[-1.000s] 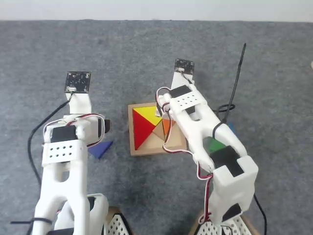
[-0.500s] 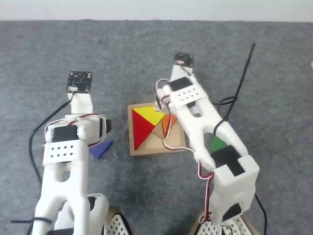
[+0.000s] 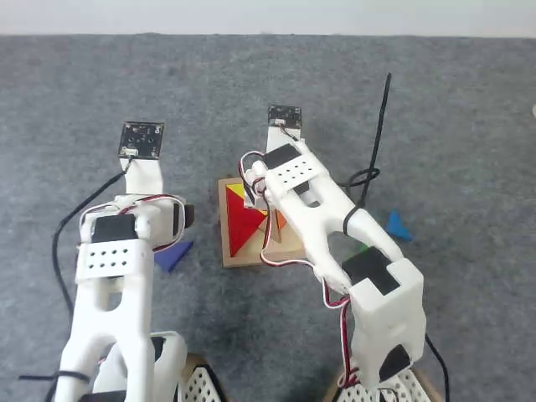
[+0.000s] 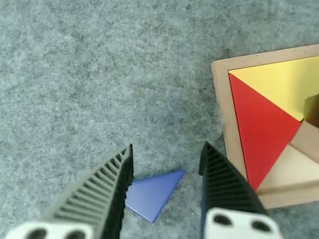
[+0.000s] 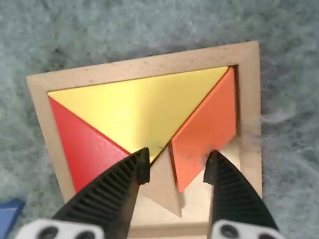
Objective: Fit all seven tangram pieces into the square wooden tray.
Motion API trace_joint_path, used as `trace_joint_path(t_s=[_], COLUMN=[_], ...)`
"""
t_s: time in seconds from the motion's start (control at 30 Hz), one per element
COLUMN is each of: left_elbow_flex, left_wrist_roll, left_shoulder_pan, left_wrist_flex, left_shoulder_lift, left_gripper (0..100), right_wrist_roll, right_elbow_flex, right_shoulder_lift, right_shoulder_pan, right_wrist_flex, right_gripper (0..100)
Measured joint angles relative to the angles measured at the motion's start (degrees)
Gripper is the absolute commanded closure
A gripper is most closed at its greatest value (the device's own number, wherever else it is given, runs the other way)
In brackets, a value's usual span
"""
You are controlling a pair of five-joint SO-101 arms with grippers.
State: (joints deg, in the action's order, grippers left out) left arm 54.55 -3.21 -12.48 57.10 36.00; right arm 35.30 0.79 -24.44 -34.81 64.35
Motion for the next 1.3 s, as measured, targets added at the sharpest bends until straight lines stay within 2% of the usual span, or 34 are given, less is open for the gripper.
trace_joint_path(t_s=[0.2,0.4,0.67,1.07,1.13,1.3], left_elbow_flex=[0.0,0.0,0.0,0.0,0.0,0.0], left_wrist_roll=[0.0,0.0,0.0,0.0,0.0,0.0], left_shoulder_pan=[0.0,0.0,0.0,0.0,0.0,0.0], left_wrist_flex=[0.0,0.0,0.0,0.0,0.0,0.0], left_shoulder_lift=[0.0,0.0,0.0,0.0,0.0,0.0], left_gripper=[78,78,78,78,78,78], right_wrist_roll=[1.5,1.7,1.8,1.7,0.4,-0.8], right_elbow_flex=[0.0,-0.6,-0.6,-1.3,-1.3,-1.9], right_shoulder_lift=[-1.2,-1.2,-1.1,4.6,5.6,5.3], right_shoulder_pan=[3.6,4.0,6.8,9.6,9.2,6.5], right_wrist_flex=[-0.2,-0.7,-0.5,-0.4,-0.5,-0.5], right_gripper=[81.8,82.0,93.9,93.9,91.4,77.9])
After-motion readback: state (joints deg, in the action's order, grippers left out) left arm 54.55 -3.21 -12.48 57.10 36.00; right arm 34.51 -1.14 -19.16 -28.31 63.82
